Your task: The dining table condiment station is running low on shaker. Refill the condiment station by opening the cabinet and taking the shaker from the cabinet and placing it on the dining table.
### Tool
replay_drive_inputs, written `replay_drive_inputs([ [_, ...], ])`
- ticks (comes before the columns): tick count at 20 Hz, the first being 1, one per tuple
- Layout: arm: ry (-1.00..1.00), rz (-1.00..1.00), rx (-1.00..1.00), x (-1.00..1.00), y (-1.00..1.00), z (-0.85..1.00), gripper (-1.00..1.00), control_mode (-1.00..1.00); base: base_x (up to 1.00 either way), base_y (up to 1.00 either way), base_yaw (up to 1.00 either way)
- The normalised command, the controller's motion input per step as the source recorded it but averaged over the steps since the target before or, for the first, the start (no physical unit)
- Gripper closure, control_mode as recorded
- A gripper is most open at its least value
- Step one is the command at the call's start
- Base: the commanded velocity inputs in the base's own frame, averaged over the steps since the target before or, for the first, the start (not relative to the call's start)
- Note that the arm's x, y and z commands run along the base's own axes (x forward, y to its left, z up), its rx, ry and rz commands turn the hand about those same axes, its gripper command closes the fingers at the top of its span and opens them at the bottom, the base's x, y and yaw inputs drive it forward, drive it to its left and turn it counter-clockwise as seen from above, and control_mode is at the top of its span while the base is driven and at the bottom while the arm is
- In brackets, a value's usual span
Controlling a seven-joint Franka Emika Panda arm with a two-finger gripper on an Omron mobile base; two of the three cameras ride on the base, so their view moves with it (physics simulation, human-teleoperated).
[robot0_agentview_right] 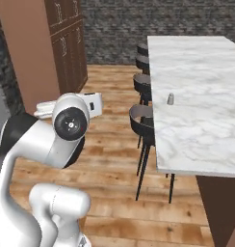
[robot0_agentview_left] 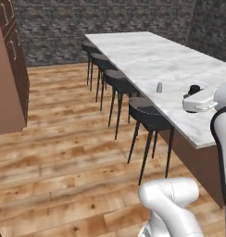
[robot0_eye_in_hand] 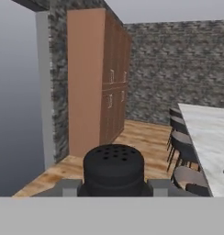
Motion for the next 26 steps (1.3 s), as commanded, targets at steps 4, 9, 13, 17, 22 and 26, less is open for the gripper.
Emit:
replay_drive_inputs([
  [4, 0.00, 0.00, 0.00, 0.00, 0.00, 0.00, 1.00, 1.00, 0.64, 0.52, -0.33],
  [9, 0.00, 0.00, 0.00, 0.00, 0.00, 0.00, 1.00, 1.00, 0.53, 0.58, -0.32],
  [13, 0.00, 0.00, 0.00, 0.00, 0.00, 0.00, 1.00, 1.00, 0.56, 0.48, -0.34],
  [17, 0.00, 0.00, 0.00, 0.00, 0.00, 0.00, 1.00, 1.00, 0.56, 0.32, -0.40],
  [22, 0.00, 0.00, 0.00, 0.00, 0.00, 0.00, 1.00, 1.00, 0.58, 0.43, -0.43],
  [26, 0.00, 0.00, 0.00, 0.00, 0.00, 0.00, 1.00, 1.00, 0.49, 0.71, -0.47],
])
